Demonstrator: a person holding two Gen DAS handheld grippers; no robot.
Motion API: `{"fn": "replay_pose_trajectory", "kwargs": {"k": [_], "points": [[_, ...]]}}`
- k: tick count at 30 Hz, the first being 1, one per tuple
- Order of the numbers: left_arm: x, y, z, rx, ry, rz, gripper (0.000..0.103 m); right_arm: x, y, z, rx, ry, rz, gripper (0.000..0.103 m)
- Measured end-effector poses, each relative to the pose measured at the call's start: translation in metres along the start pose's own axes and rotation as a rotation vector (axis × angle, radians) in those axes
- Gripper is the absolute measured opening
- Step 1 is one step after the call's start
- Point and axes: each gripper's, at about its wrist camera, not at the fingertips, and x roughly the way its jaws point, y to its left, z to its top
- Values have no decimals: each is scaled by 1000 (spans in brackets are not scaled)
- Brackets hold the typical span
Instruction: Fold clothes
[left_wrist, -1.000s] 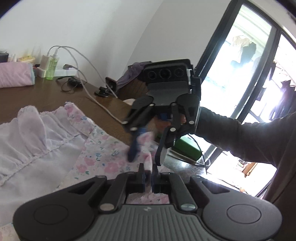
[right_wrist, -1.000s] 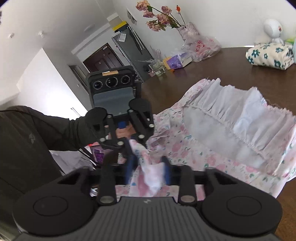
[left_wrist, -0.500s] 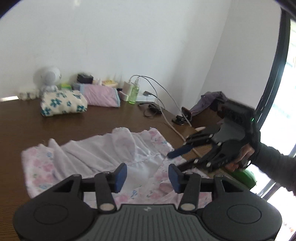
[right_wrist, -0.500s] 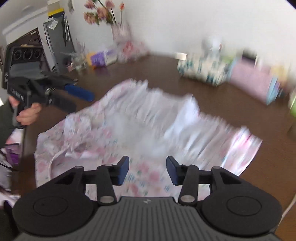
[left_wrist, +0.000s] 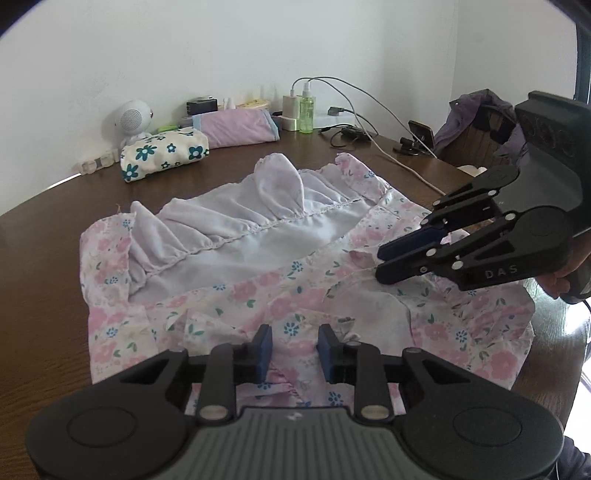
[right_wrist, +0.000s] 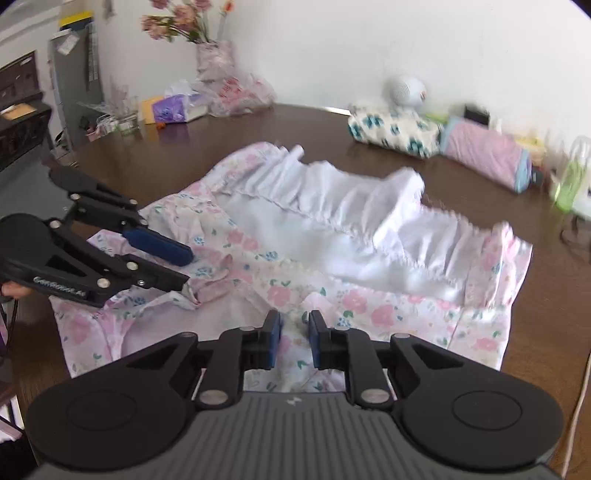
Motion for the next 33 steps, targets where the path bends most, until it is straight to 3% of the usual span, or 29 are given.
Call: {"fn": "replay_pose_trajectory", "kwargs": {"k": [4, 6, 9, 11, 13, 17, 22, 27, 29, 32, 33], "points": [[-7, 1, 0, -26, -31, 22, 34, -16, 4, 9, 12, -50, 67, 33], [-15, 3, 2, -39, -66, 21, 35, -8, 8, 10, 5, -21, 83, 33], [-29, 4, 8, -28, -112, -21, 50, 10, 13, 7, 4, 40, 21, 33], [-31, 1, 10, -19, -111, -58, 51, 6, 19, 12, -27, 8, 65, 33], [-31, -1, 9, -22, -98, -80, 52, 3, 31, 20, -108, -3, 110, 40], [-25, -7, -1, -5, -76, -12, 52, 31, 47, 30, -215, 109, 111, 41], [-24, -12, -12, 0, -59, 24, 52, 46, 35, 35, -66, 94, 53, 40], [-29, -15, -11, 1, -81, 34, 52, 36, 27, 26, -26, 66, -7, 40], [-32, -16, -9, 8, -94, 45, 52, 28, 25, 28, -7, 54, 22, 40], [-36, -12, -9, 3, -98, 73, 52, 18, 30, 32, -31, 79, 157, 39], [-37, -10, -9, -4, -95, 73, 52, 19, 33, 33, -47, 98, 200, 32]]}}
